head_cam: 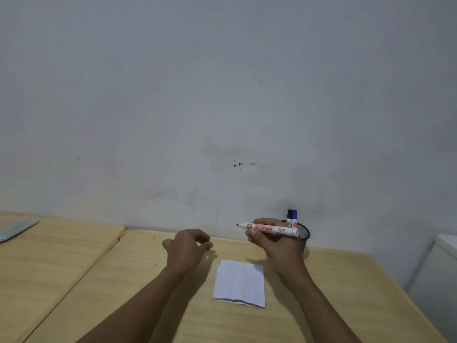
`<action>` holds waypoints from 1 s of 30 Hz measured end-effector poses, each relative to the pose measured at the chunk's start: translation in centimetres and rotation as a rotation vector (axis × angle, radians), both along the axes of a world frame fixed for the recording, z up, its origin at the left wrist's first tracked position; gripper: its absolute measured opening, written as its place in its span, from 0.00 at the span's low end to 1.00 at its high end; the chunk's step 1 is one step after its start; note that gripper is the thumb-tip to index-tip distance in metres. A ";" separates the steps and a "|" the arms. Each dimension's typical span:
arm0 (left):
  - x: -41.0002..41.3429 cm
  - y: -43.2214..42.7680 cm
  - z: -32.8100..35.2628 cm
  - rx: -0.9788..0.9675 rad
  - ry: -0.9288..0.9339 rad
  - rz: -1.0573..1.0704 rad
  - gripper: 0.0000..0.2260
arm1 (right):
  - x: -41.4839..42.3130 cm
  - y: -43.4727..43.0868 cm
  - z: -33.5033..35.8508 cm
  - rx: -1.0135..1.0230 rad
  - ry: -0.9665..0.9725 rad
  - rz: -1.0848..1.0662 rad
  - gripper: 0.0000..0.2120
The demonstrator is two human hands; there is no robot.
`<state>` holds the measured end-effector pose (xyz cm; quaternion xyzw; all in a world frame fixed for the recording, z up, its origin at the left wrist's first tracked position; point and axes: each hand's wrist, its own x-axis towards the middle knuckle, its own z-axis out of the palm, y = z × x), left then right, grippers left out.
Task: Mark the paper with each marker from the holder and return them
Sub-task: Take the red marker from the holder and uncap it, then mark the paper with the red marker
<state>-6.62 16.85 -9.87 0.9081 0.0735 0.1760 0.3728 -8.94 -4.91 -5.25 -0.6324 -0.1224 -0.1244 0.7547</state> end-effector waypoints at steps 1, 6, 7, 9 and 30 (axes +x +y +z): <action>0.2 0.2 -0.8 0.006 0.018 0.004 0.03 | 0.3 0.1 -0.4 -0.011 0.015 0.001 0.09; 0.6 0.4 -3.0 0.023 0.080 -0.009 0.02 | 1.3 0.5 -2.3 -0.057 0.098 0.036 0.10; 0.6 0.5 -3.1 0.022 0.085 -0.015 0.04 | 1.5 0.6 -2.6 -0.038 0.115 0.044 0.09; 0.6 0.7 -3.4 0.016 0.090 -0.006 0.12 | 1.7 1.2 -2.9 -0.048 0.138 0.038 0.06; -4.3 0.1 -5.0 0.512 0.136 -0.374 0.19 | 5.0 4.8 -9.4 -0.532 0.207 -0.081 0.10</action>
